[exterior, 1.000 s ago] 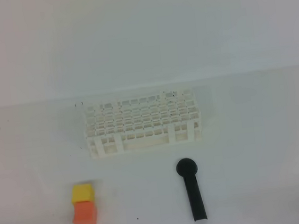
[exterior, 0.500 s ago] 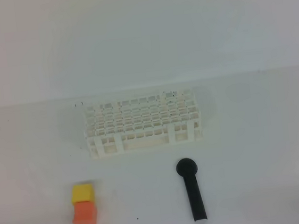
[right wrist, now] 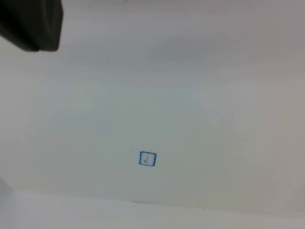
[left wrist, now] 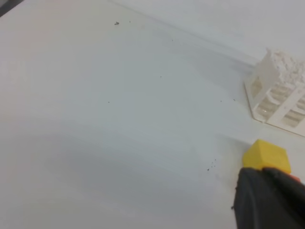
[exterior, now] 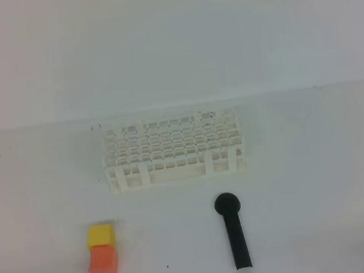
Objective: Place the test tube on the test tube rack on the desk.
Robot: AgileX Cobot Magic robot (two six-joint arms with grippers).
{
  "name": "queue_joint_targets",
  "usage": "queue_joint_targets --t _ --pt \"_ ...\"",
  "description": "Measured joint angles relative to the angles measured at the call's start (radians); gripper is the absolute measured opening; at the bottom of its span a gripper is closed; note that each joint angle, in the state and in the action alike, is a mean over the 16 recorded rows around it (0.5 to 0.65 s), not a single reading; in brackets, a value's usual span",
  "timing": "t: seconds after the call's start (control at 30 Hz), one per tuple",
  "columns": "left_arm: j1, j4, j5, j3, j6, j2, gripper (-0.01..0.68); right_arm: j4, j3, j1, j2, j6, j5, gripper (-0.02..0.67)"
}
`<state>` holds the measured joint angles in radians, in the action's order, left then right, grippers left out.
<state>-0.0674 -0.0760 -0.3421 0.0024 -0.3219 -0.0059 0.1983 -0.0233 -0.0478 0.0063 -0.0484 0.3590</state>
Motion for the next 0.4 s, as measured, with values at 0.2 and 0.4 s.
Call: queue_joint_targets --t 0.2,0.4 --pt "0.0 -0.001 0.002 0.006 0.0 -0.004 0.007 0.0 0.0 0.0 0.0 0.0 0.0 -0.001" --pt "0.0 -0.001 0.003 0.011 0.0 -0.007 0.007 0.0 0.0 0.0 0.0 0.001 0.0 -0.001"
